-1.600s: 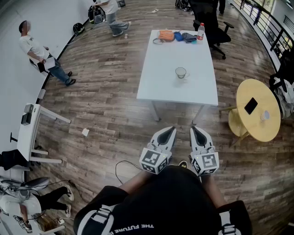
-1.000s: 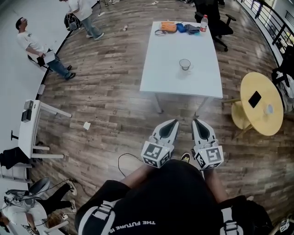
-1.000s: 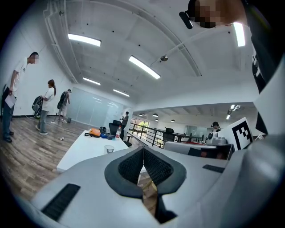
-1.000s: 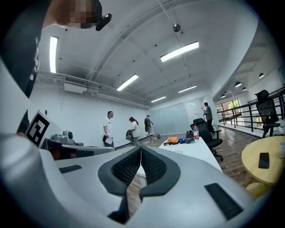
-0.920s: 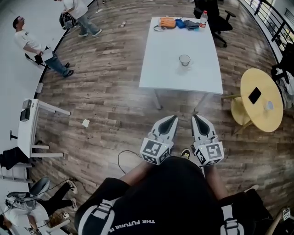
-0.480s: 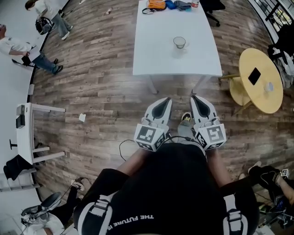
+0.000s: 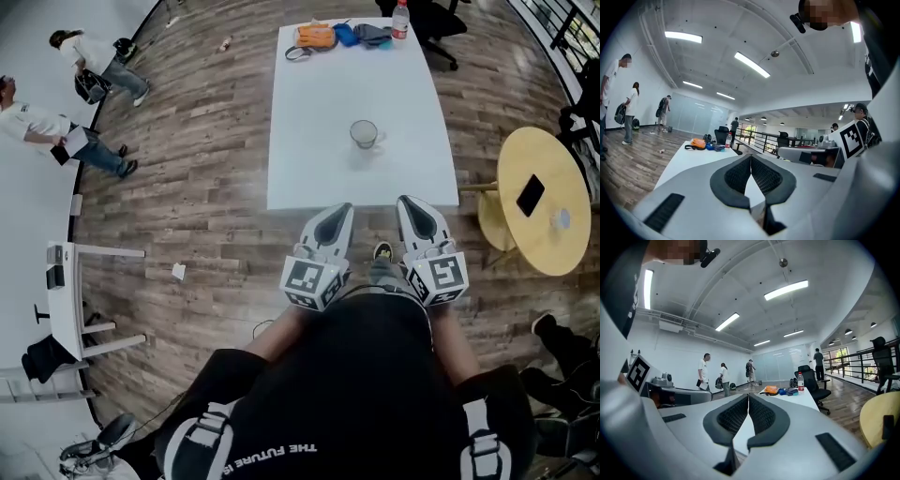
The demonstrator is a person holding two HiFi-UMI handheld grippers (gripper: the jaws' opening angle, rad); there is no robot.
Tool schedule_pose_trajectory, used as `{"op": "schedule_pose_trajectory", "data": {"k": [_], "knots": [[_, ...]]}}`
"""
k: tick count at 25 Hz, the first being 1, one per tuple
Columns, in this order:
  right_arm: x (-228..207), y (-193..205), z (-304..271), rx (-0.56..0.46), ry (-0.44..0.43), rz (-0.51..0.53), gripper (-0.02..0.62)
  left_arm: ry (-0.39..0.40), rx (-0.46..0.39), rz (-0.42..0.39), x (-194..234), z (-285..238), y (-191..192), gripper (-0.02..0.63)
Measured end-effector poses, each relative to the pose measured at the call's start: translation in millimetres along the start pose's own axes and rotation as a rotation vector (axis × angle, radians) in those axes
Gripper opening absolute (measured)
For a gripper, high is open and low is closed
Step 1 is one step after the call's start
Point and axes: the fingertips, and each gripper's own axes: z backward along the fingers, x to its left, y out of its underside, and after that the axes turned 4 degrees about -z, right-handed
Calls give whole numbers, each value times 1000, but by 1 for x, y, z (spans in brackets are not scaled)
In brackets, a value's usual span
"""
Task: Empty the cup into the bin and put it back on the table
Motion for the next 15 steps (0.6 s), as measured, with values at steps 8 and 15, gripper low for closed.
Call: {"op": "schedule_pose_trajectory", "data": {"k": [8, 15], "knots": [[-93, -3, -84, 56, -56, -19, 17, -32, 34, -43, 37, -119, -11, 21], [-117, 13, -140, 114, -90, -24, 17, -45, 84, -76, 82, -164, 7, 21]]}}
